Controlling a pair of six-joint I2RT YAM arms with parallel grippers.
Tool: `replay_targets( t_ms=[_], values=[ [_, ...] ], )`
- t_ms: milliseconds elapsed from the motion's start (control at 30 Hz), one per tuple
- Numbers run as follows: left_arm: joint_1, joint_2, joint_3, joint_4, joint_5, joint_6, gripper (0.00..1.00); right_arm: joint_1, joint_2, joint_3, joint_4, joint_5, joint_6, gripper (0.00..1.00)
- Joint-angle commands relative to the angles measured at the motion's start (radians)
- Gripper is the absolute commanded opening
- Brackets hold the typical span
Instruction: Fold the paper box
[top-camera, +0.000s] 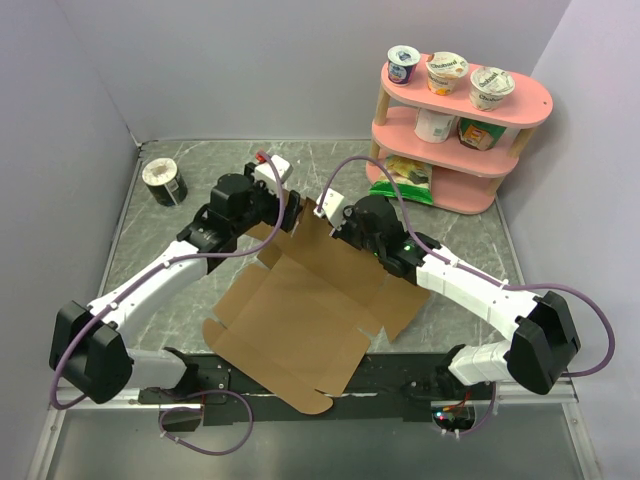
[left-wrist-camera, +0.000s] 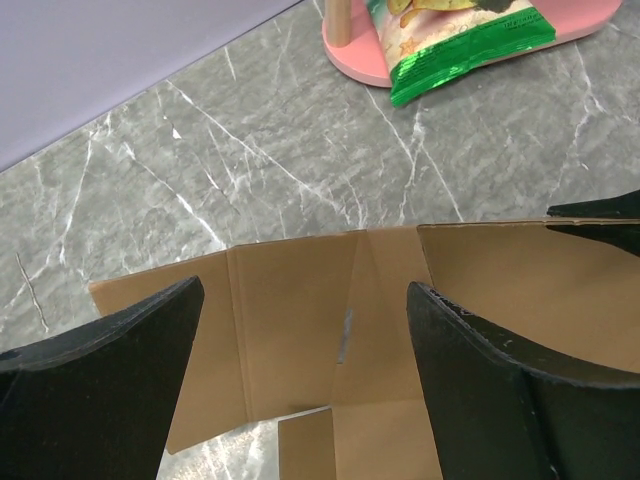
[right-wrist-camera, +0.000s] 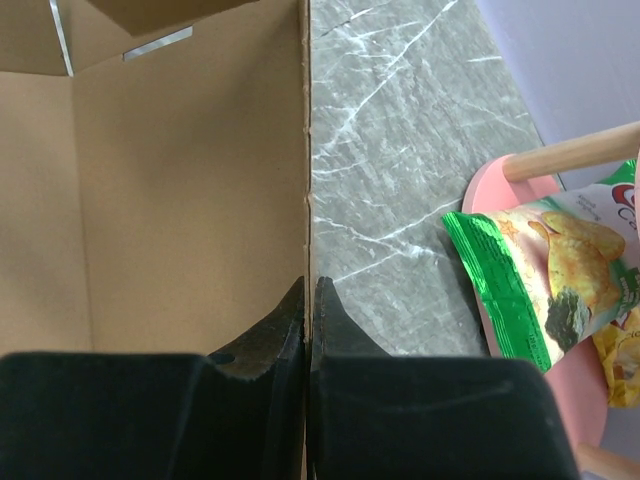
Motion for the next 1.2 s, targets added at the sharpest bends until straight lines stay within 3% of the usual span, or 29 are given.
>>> replay_targets(
  t_ms=[0, 267, 467, 633, 933, 1167],
  values=[
    [-0.031, 0.017, 0.020, 0.018, 0.050, -0.032, 0.89, 0.014, -0.004, 0.030, 0.013, -0.033, 0.026, 0.02],
    [-0.062, 0.035, 0.002, 0.060, 0.045, -0.108, 0.89, 0.012, -0.006, 0.019, 0.033, -0.038, 0.034, 0.02],
    [-0.037, -0.053, -0.049, 0.060, -0.097, -0.138, 0.93, 0.014, 0.005, 0.019, 0.041, -0.013, 0.008, 0.02],
    [0.136, -0.164, -0.158, 0.093, -0.104, -0.250, 0.93, 0.021, 0.028, 0.021, 0.058, 0.034, -0.058, 0.02],
    [0.335, -0.339, -0.345, 0.225, -0.096, -0.393, 0.97, 0.087, 0.055, 0.027, 0.128, 0.143, -0.175, 0.01],
    [0.411, -0.340, -0.469, 0.368, -0.010, -0.445, 0.96, 0.179, 0.071, -0.034, 0.266, 0.268, -0.293, 0.00]
  ],
)
